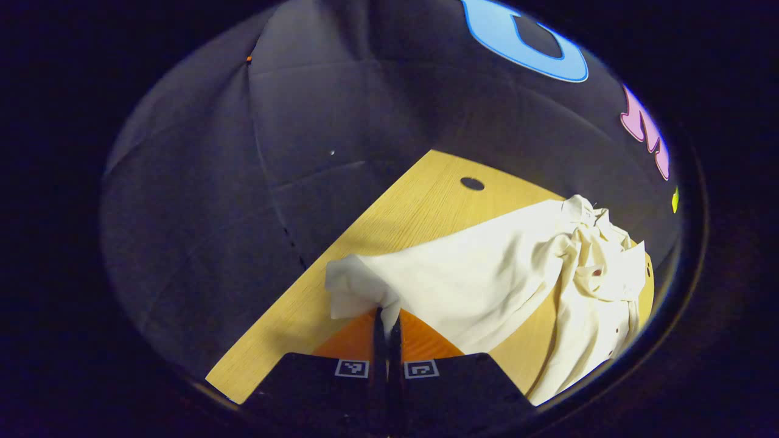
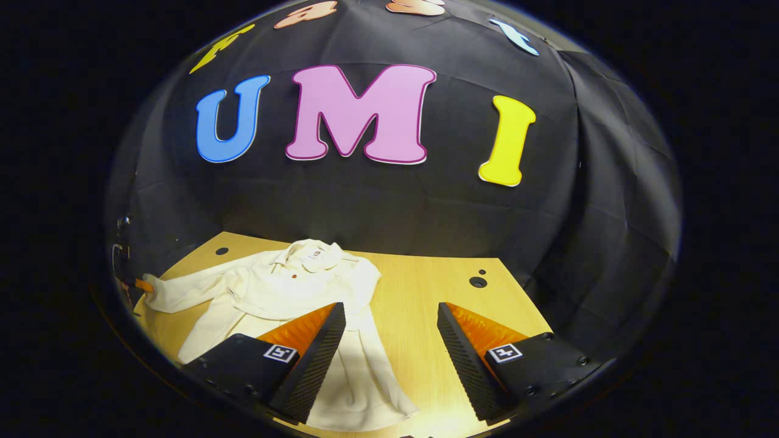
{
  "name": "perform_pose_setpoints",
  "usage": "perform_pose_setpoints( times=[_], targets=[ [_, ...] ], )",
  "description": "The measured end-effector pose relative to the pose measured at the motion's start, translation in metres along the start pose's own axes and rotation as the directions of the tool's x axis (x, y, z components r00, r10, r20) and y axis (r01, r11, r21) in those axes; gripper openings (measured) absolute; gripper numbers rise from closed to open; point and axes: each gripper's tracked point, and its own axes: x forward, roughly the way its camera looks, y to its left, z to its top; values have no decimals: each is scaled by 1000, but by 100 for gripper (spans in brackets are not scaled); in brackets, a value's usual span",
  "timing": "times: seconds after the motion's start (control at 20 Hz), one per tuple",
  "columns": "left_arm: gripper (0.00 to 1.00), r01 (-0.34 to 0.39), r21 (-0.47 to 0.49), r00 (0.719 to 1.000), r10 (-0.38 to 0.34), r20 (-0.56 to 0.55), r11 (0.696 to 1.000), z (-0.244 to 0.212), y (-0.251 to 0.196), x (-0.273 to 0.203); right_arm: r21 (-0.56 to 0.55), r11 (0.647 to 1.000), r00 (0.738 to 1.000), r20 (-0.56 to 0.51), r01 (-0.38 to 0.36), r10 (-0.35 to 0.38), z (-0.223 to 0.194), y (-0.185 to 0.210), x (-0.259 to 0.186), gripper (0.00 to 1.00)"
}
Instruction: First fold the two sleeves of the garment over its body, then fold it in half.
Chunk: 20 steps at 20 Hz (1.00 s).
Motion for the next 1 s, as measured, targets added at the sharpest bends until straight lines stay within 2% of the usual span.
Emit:
perform_pose_setpoints(
  times=[0.2, 0.35, 0.45, 0.6, 0.75, 0.95, 1.0],
  targets=[
    [6, 98, 74, 986, -107, 131, 992, 78, -88, -16, 17, 999, 999, -11, 42, -41, -13, -33, -3, 97],
    [6, 203, 130, 956, -225, 189, 971, 118, -178, -32, 48, 998, 998, -45, 50, -48, -34, -45, -7, 97],
    [6, 278, 158, 930, -307, 201, 947, 128, -243, -42, 54, 998, 996, -82, 44, -40, -55, -48, -10, 97],
    [6, 402, 207, 880, -439, 181, 892, 117, -338, -56, 70, 996, 993, -108, 50, -43, -76, -54, -18, 97],
    [6, 512, 255, 821, -555, 133, 820, 89, -427, -75, 103, 994, 992, -121, 35, -23, -90, -50, -26, 97],
    [7, 622, 285, 753, -657, 37, 729, 40, -516, -93, 129, 991, 992, -127, 36, -19, -103, -54, -32, 97],
    [6, 638, 283, 743, -669, 17, 716, 30, -530, -93, 130, 991, 991, -132, 36, -19, -107, -58, -35, 97]
  ],
)
